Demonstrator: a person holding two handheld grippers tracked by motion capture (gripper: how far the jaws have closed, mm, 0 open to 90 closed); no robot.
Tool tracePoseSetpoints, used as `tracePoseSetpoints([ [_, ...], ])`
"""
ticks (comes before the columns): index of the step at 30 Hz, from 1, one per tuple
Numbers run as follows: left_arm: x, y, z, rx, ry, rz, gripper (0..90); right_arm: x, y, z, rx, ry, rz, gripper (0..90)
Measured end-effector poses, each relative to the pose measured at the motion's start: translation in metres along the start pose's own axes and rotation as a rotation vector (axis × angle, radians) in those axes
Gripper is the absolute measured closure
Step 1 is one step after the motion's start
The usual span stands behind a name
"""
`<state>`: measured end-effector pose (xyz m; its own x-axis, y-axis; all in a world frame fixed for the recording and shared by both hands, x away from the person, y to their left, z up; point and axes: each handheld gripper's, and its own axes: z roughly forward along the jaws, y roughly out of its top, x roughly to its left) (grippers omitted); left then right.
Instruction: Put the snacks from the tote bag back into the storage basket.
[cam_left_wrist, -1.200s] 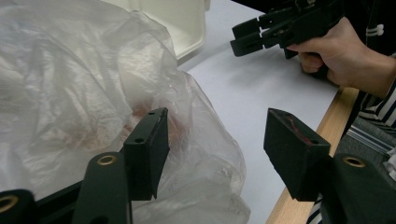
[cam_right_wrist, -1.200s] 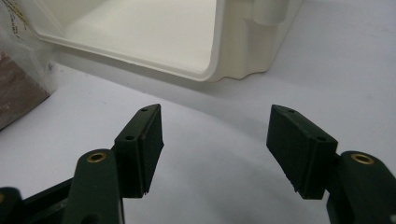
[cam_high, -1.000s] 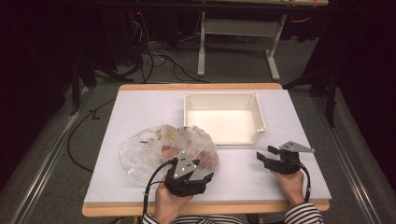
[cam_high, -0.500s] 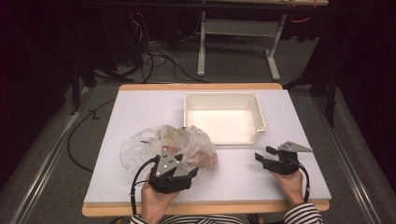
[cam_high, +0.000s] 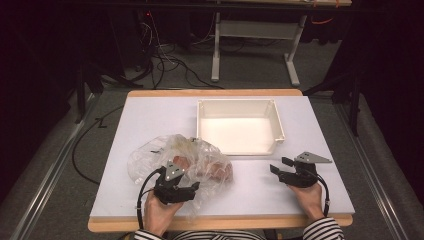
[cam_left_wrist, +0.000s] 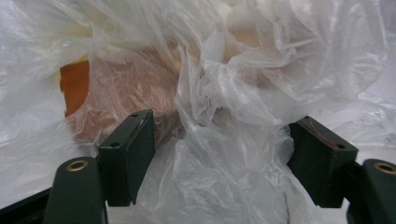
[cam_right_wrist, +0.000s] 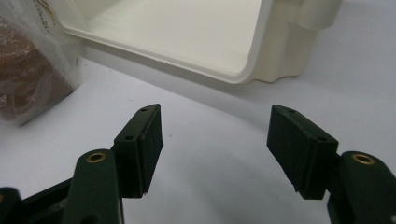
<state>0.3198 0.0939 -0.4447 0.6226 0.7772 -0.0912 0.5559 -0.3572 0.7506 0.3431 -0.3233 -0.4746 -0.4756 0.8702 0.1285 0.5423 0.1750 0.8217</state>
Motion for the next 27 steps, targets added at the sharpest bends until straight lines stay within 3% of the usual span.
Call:
tracePoseSetpoints([
  [4, 0.001, -0.004, 0.006, 0.039, 0.036, 0.011, 27.0, 0.002, 0.0, 0.001, 0.002, 0.006, -0.007, 36.0],
  [12, 0.001, -0.011, 0.021, 0.098, 0.028, -0.02, 31.8, 0.005, 0.001, 0.003, 0.009, 0.017, -0.014, 35.7],
  [15, -0.001, -0.012, 0.026, 0.101, 0.016, -0.019, 46.8, 0.006, 0.001, 0.003, 0.005, 0.022, -0.012, 35.5],
  [18, -0.004, -0.011, 0.03, 0.103, -0.004, 0.008, 64.5, 0.009, 0.002, 0.003, 0.007, 0.039, -0.013, 34.6],
  [20, -0.006, -0.01, 0.031, 0.105, -0.019, 0.018, 69.0, 0.01, 0.003, 0.003, 0.009, 0.041, -0.014, 34.3],
  [21, -0.009, -0.009, 0.033, 0.105, -0.031, 0.03, 79.1, 0.013, 0.004, 0.003, 0.011, 0.057, -0.021, 33.6],
  [27, -0.019, -0.007, 0.041, 0.089, -0.079, 0.042, 86.6, 0.028, 0.008, 0.002, 0.015, 0.099, -0.061, 31.8],
])
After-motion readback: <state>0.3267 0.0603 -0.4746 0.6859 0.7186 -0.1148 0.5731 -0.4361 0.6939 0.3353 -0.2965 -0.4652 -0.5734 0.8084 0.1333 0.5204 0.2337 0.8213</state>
